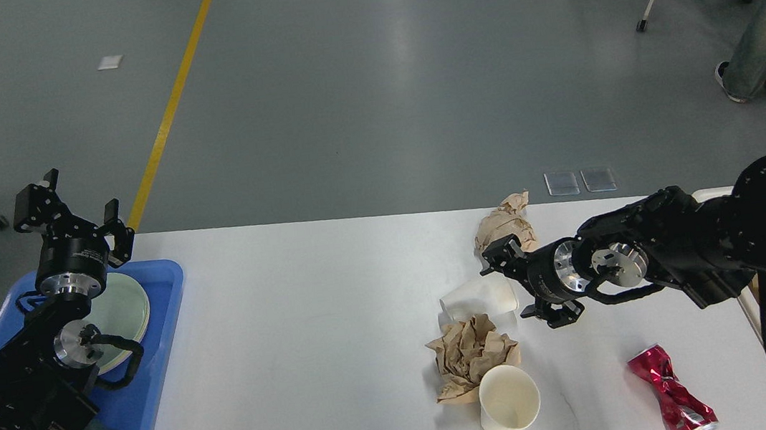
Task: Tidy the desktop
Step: 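Bring the right gripper over to the white paper cup and grasp it, then lift the white paper cup and drop it into the white bin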
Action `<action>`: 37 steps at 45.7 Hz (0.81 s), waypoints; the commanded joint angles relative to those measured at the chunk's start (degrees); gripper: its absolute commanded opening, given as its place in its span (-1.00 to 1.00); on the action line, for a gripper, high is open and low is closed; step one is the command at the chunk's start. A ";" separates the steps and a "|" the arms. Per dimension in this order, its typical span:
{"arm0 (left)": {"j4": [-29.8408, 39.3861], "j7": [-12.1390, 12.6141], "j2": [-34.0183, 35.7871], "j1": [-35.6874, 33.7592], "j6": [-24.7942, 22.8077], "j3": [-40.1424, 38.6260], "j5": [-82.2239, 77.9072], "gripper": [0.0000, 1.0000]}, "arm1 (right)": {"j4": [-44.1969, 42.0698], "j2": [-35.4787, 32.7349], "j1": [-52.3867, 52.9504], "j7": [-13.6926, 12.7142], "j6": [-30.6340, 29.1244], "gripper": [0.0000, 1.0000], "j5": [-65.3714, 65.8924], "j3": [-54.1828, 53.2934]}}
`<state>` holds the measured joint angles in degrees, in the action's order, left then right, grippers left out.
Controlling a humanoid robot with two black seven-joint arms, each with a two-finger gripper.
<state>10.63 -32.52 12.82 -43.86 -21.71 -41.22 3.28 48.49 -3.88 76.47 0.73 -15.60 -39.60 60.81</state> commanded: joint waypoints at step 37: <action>0.00 0.00 0.01 0.00 0.00 0.00 -0.02 0.92 | -7.27 1.50 -8.17 -0.64 5.22 0.48 -1.88 -7.73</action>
<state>10.63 -32.52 12.83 -43.86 -21.71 -41.22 3.26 41.04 -2.67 68.65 0.08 -11.92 -41.71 53.18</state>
